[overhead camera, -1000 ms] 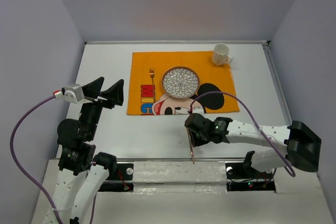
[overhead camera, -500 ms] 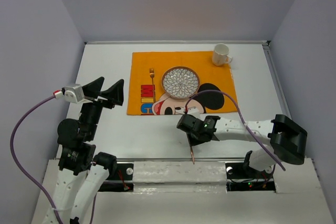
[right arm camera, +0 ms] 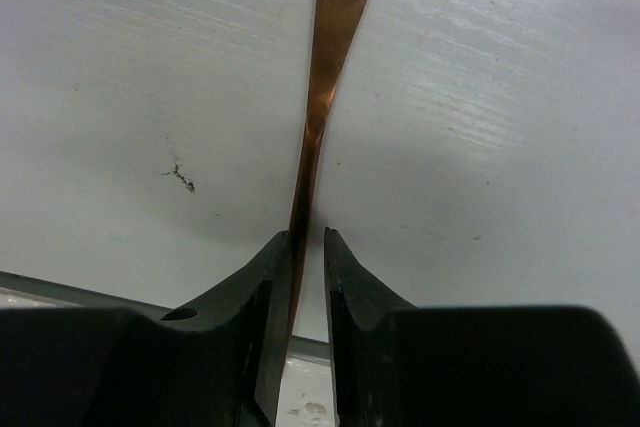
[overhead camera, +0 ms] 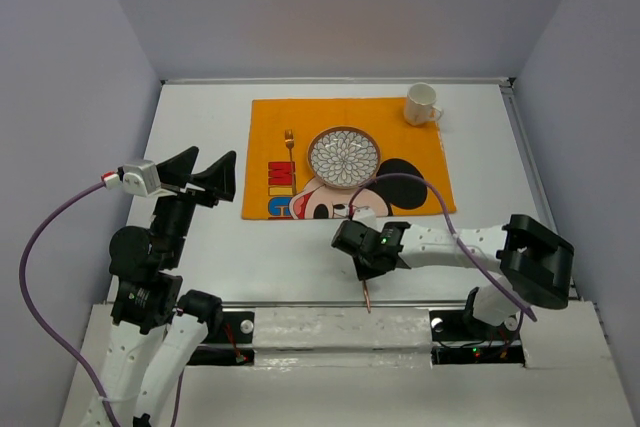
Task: Set the dinner table for one person
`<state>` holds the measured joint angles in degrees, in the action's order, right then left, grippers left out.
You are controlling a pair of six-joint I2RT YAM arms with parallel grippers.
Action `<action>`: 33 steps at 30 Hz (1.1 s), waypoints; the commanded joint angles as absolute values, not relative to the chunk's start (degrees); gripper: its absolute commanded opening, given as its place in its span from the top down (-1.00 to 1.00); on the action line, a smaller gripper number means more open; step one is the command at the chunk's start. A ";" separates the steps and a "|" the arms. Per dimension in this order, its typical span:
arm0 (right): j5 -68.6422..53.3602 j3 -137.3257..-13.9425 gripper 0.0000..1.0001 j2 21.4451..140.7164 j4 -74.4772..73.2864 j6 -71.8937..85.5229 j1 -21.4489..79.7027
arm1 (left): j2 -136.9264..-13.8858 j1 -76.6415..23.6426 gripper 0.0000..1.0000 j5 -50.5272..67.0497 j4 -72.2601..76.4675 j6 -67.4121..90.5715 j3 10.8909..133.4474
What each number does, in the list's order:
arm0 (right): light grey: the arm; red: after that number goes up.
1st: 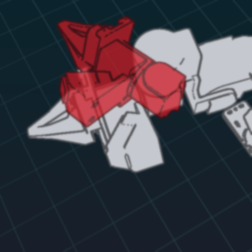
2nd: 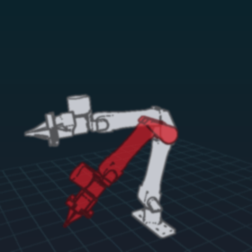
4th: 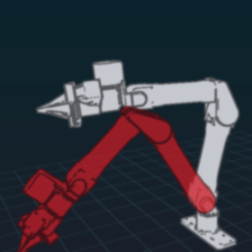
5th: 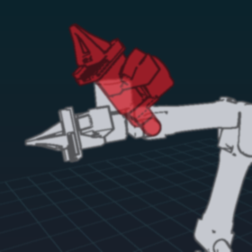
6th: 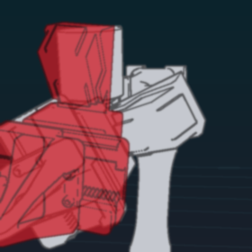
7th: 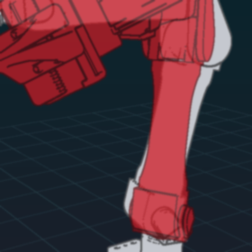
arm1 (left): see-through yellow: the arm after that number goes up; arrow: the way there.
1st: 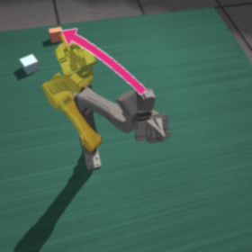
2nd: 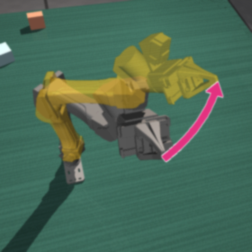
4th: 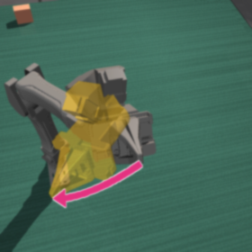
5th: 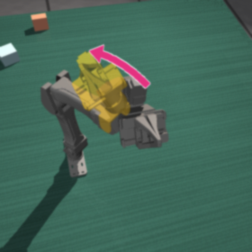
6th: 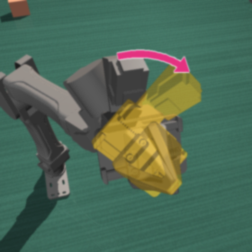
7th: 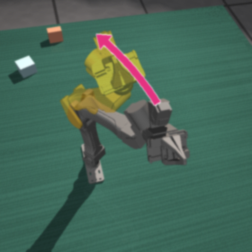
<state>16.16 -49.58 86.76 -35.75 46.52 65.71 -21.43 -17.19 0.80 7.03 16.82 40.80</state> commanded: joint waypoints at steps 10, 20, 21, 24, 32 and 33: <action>16.08 -47.37 0.93 89.12 -32.96 49.48 66.71 | -21.97 -17.14 -0.98 1.05 9.67 16.52 40.52; 24.25 -54.22 1.00 74.45 -39.82 44.05 63.65 | -21.97 -17.14 -0.98 1.23 9.76 16.61 40.52; 25.65 -55.10 1.00 73.75 -39.47 41.07 61.98 | -21.97 -17.14 -0.98 1.23 9.76 16.70 40.52; 26.89 -58.70 1.00 73.30 -35.70 32.56 54.42 | -21.88 -17.05 -0.98 0.97 9.67 16.44 40.43; 12.25 -71.34 1.00 85.06 -20.13 13.21 28.86 | -22.41 -17.14 -0.98 0.79 9.58 16.17 40.52; 10.04 -73.11 1.00 89.69 -20.13 12.40 27.44 | -22.33 -17.14 -0.98 0.70 9.58 16.00 40.52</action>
